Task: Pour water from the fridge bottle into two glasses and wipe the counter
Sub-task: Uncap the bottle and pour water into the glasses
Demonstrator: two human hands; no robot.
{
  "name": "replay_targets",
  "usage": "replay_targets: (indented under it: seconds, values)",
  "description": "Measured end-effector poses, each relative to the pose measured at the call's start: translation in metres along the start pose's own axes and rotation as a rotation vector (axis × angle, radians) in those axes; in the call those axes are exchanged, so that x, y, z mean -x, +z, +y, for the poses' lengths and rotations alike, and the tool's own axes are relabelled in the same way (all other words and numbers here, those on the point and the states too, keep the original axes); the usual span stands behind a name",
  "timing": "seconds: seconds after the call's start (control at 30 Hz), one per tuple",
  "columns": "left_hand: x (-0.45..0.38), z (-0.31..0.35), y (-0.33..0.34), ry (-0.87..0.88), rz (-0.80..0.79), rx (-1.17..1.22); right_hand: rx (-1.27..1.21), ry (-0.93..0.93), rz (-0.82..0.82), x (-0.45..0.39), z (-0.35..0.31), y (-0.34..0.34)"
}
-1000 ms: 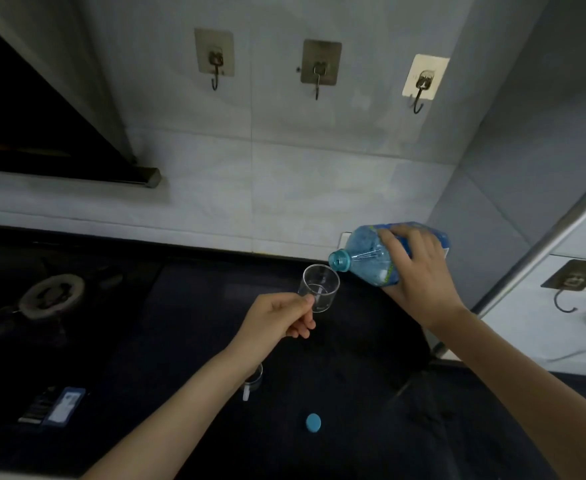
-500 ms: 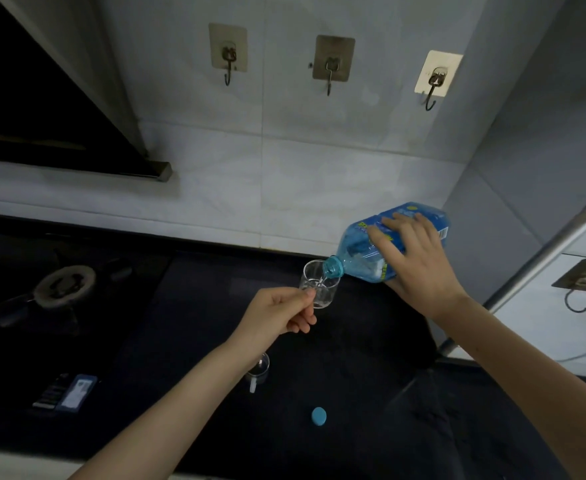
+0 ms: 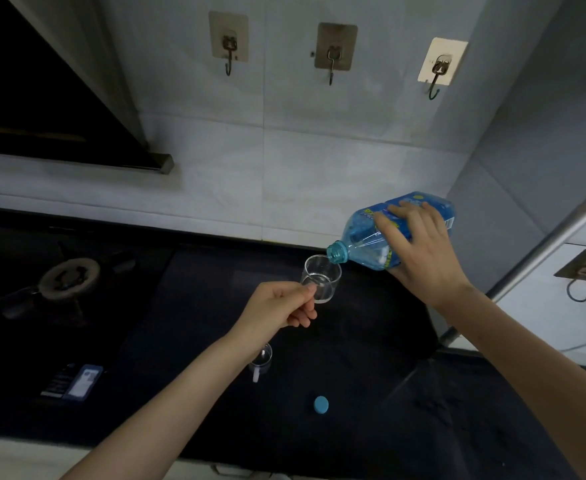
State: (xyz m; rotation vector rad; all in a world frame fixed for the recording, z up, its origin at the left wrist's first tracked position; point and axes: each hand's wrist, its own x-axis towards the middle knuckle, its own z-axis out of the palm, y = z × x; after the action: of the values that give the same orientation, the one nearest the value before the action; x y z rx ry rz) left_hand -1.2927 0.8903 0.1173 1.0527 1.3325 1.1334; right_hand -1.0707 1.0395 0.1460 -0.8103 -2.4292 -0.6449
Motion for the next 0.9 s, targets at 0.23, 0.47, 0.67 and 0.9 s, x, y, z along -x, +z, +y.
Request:
replay_targets:
  seconds: [0.23, 0.47, 0.67, 0.9]
  values:
    - [0.0012, 0.0019, 0.0015, -0.004, -0.001, 0.002, 0.03, -0.015, -0.001, 0.0023, 0.0039, -0.0012]
    - [0.004, 0.0021, 0.0027, -0.008, -0.003, -0.004, 0.034, -0.032, 0.017, 0.0019, 0.0028, -0.0034]
    - [0.0065, 0.001, 0.0036, -0.012, -0.006, 0.001, 0.052, -0.05, 0.015, 0.0011, 0.0043, -0.0044]
    - [0.0081, 0.0006, 0.0038, -0.018, -0.011, -0.002, 0.064, -0.071, -0.002, 0.0, 0.0066, -0.0074]
